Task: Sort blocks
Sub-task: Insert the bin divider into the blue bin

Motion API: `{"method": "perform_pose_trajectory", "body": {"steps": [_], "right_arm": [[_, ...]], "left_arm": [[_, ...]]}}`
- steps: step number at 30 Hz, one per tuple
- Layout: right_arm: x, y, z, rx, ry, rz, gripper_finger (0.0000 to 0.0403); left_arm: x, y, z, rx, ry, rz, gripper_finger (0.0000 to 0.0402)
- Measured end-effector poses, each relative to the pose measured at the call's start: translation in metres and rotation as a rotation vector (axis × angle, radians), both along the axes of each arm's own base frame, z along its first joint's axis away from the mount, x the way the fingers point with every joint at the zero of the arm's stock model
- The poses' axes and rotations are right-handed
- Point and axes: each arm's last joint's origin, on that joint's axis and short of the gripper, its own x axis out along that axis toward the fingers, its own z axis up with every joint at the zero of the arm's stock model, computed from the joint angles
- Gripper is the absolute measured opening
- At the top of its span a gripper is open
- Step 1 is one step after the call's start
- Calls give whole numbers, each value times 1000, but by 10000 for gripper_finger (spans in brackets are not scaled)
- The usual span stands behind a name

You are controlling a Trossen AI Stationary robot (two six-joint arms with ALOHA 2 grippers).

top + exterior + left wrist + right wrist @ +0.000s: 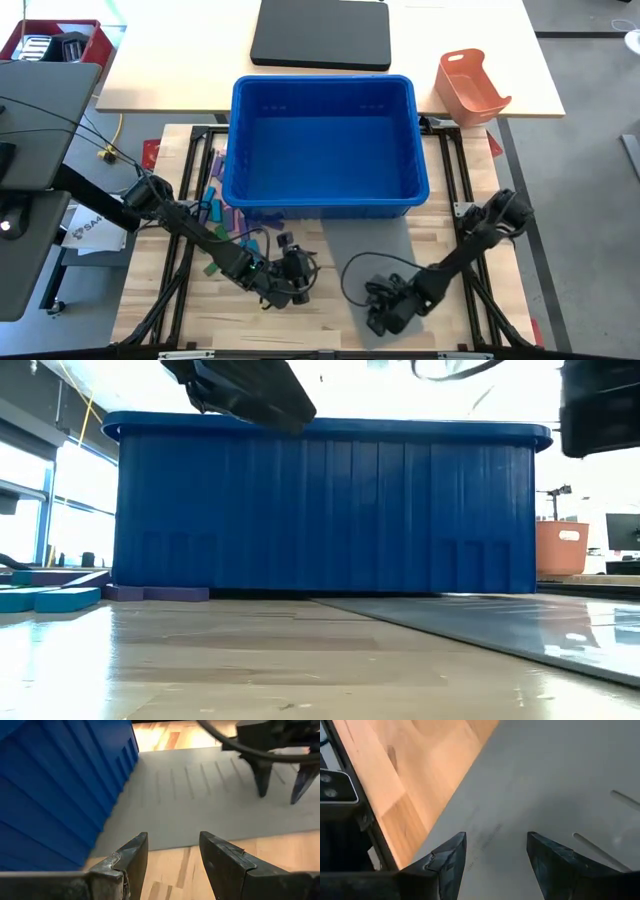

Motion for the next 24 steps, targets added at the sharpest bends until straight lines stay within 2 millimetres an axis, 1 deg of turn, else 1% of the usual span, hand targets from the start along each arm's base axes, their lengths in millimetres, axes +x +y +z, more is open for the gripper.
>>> {"method": "perform_pose_trajectory", "body": {"steps": [4,8,11,14,16,18,21,24], "right_arm": [[16,-6,3,-7,-80,89,206],[23,-2,9,-61,-190,253,206],[25,12,34,-89,-297,299,206],[18,32,53,-136,-364,382,206],[10,45,59,-167,-374,438,206],[2,57,62,-196,-399,514,206],[-12,73,52,-221,-389,595,206],[-24,86,41,-189,-362,674,206]], "left_arm": [[0,-1,0,-59,-8,10,169],[2,-3,-1,-124,-3,-22,170],[6,-6,-3,-189,2,-73,169],[16,-4,-9,-273,13,-141,169],[27,-1,-18,-302,15,-172,169],[38,5,-32,-315,34,-188,169],[54,17,-56,-358,72,-202,170],[66,26,-81,-406,103,-227,170]]}}
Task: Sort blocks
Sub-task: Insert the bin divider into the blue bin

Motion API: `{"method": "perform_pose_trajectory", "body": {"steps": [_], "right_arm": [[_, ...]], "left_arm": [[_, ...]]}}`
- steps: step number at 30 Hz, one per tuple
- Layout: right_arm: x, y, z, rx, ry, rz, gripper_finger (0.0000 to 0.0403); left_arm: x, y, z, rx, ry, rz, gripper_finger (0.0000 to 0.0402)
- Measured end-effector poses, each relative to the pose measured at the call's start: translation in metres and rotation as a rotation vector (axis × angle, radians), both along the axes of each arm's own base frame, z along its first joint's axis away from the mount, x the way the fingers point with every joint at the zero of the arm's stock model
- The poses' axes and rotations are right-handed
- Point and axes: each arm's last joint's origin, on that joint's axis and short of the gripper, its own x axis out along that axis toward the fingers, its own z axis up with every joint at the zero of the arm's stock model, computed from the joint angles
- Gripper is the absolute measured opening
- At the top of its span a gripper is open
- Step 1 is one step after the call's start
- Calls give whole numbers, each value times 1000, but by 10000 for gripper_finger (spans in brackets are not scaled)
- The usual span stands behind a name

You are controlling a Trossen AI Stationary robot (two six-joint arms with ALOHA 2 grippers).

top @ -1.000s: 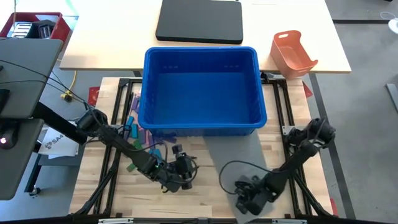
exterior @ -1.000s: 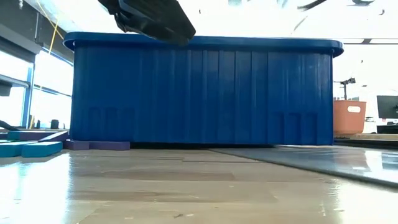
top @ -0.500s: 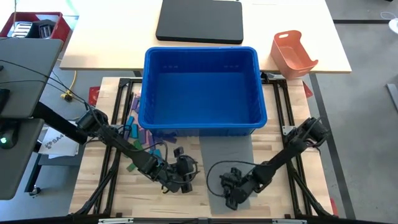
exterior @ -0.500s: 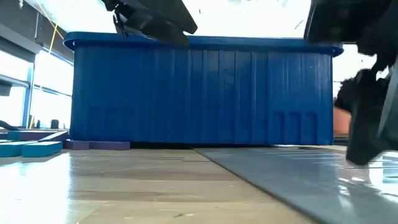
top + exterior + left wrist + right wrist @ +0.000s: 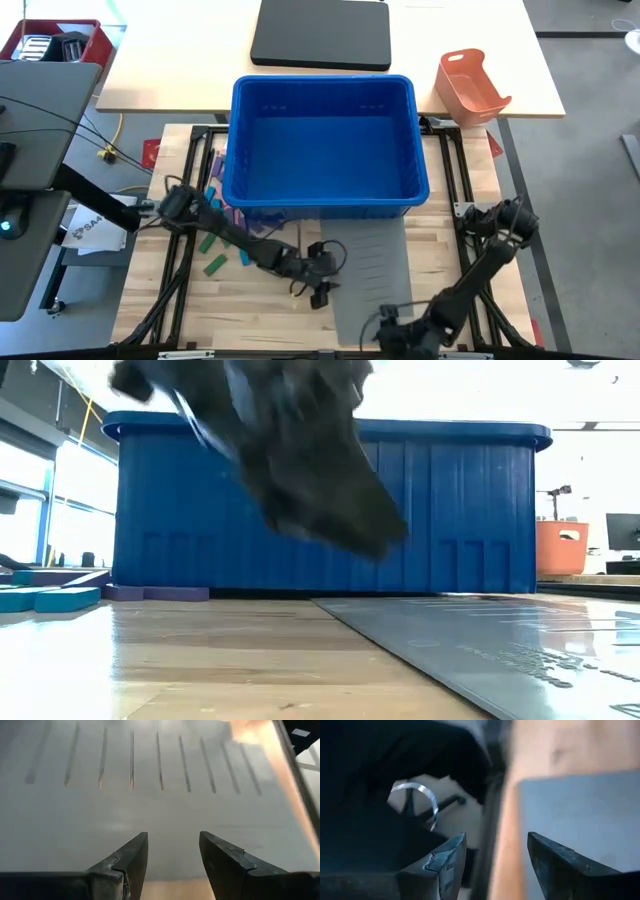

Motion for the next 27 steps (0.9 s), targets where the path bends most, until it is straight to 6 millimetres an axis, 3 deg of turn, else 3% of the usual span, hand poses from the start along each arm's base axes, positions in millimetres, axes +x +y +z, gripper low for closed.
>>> {"method": "perform_pose_trajectory", "body": {"steps": [4,8,17,27], "right_arm": [[-10,14,-11,2,-8,59,206],[-15,21,-7,16,-28,75,206],[-25,46,17,-84,-155,280,206],[-26,63,0,-98,-186,399,208]], "left_arm": [[11,4,-28,-53,8,-54,170],[20,-3,-35,-159,29,-84,170],[21,-52,-14,-184,-26,-151,170],[26,-65,4,-157,-50,-26,170]]}}
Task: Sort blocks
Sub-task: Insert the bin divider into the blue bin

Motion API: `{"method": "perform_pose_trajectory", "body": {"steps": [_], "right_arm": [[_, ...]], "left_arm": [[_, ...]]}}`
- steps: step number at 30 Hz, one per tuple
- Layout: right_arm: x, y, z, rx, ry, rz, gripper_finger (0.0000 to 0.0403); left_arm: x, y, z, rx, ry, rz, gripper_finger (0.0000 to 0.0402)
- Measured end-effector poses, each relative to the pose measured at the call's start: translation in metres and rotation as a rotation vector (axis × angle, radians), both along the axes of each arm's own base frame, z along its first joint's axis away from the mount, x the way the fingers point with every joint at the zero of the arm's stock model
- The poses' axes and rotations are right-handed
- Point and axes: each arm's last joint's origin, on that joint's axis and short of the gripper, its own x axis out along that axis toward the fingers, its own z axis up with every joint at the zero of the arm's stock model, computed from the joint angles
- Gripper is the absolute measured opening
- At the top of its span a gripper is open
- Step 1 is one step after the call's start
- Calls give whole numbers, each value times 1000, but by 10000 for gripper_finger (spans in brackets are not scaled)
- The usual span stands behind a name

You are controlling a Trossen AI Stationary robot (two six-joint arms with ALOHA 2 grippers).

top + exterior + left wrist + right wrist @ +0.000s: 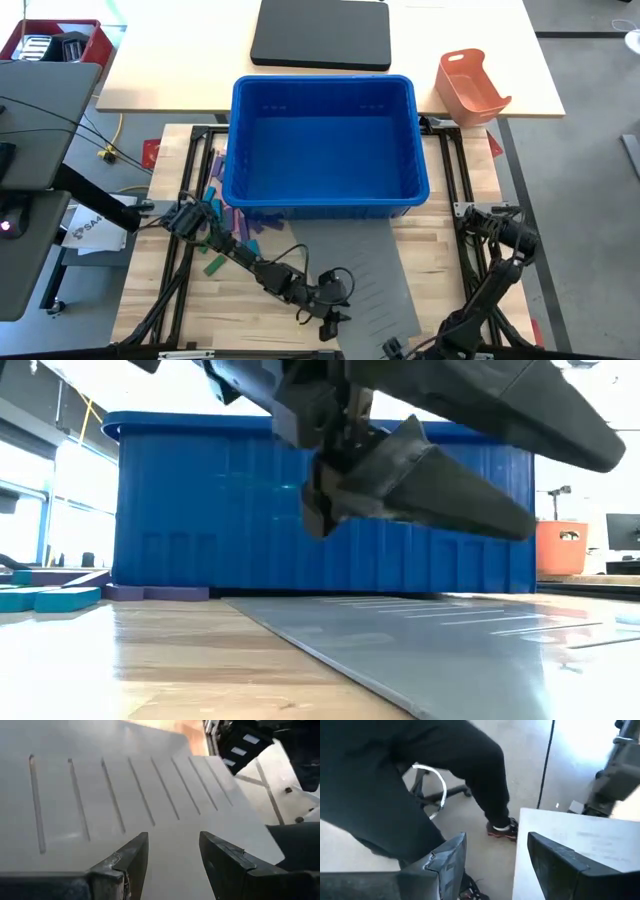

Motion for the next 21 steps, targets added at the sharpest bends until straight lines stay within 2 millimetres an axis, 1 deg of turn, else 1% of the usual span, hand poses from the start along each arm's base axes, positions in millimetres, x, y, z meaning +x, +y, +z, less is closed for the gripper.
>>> {"method": "perform_pose_trajectory", "body": {"steps": [3,6,9,12,16,21], "right_arm": [[2,12,-3,-35,-17,83,217],[8,23,-6,-98,-18,118,231],[13,30,-13,-225,-6,166,248],[17,36,-20,-357,-12,191,262],[20,46,-33,-522,-90,184,270],[18,51,-53,-796,-211,117,271]], "left_arm": [[0,6,-5,19,47,21,170],[-1,12,-9,21,84,49,170],[-3,13,-11,20,118,63,170],[-3,11,-11,11,113,65,170],[-4,9,-11,1,114,82,170],[-4,8,-13,-28,117,111,170]]}}
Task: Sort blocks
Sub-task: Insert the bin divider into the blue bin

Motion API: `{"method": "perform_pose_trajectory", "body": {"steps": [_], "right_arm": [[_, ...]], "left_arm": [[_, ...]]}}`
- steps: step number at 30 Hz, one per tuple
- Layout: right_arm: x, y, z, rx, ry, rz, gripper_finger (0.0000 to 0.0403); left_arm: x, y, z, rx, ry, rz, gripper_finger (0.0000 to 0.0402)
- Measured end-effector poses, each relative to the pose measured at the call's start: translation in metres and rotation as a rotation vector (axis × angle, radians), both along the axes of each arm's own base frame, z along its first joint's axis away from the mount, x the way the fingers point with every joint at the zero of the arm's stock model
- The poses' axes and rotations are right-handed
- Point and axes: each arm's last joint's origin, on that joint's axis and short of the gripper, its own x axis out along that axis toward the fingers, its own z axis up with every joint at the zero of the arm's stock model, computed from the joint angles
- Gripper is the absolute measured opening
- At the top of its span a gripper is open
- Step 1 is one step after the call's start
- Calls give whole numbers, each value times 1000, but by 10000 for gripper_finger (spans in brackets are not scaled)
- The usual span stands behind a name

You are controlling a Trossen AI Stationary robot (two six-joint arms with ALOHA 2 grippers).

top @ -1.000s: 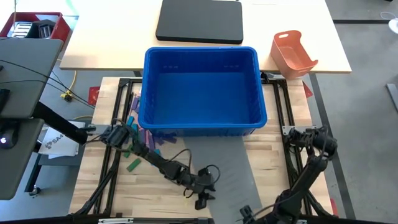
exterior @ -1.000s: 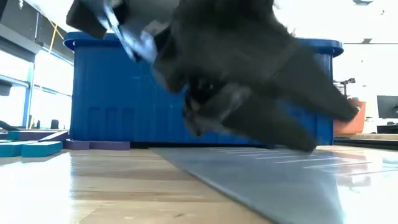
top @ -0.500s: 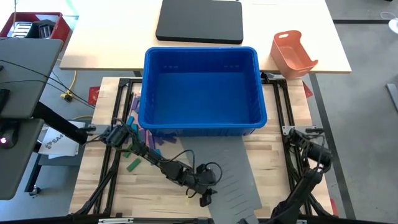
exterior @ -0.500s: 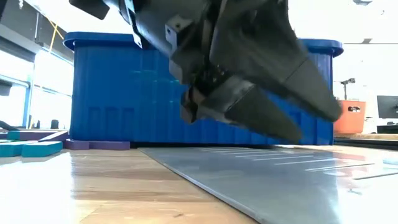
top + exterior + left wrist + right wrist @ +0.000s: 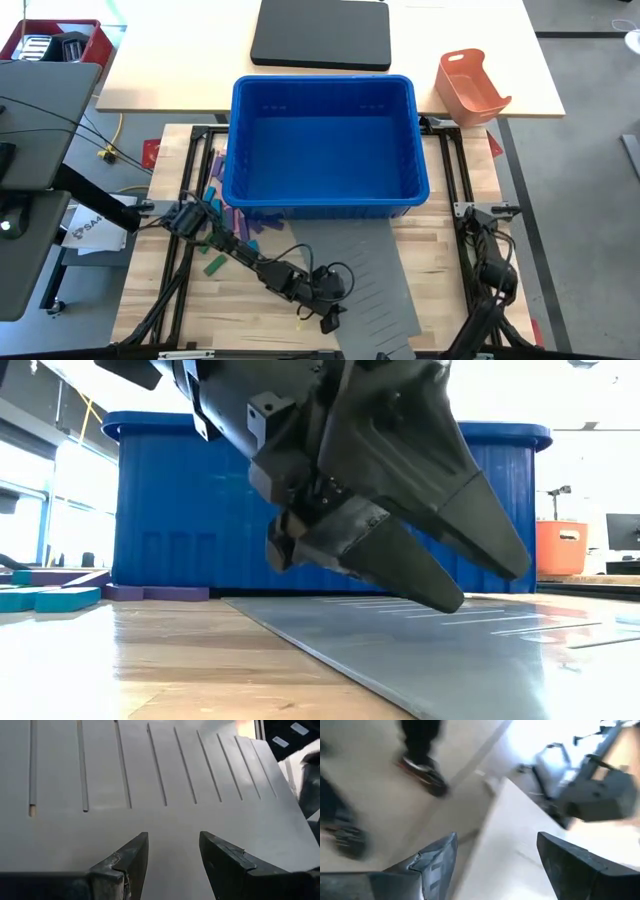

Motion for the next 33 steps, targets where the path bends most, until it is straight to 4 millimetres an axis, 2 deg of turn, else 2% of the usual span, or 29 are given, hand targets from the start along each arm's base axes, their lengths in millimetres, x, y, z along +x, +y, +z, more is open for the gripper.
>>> {"method": "perform_pose_trajectory", "body": {"steps": [7,14,22,26,33], "right_arm": [[-6,2,-5,-1,8,-33,269],[-11,1,-6,-26,29,-35,246],[-20,-5,-6,-10,31,-168,218],[-27,-7,-7,-23,24,-201,175],[-30,-8,-4,-34,-7,-222,58]], "left_arm": [[0,-8,-12,-31,-7,15,170],[6,-14,-27,-84,-60,28,170],[7,-18,-33,-107,-86,36,170],[7,-19,-33,-109,-82,32,170],[6,-19,-34,-112,-76,23,170]]}}
